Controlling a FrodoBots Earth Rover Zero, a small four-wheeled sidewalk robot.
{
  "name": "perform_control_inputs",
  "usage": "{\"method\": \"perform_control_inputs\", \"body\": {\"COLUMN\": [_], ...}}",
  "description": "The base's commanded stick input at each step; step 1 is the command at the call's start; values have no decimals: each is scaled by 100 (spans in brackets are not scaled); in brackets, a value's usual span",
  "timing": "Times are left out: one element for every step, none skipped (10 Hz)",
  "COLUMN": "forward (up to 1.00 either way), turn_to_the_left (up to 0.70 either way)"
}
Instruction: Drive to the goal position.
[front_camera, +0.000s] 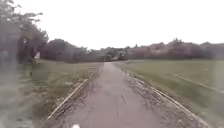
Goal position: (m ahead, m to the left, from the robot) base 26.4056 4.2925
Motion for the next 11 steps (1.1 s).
{"method": "perform_control_inputs", "body": {"forward": [70, 70, 70, 70, 70, 70, 70, 70, 70, 70, 70], "turn_to_the_left": [0, 0, 0, 0, 0, 0, 0, 0, 0, 0, 0]}}
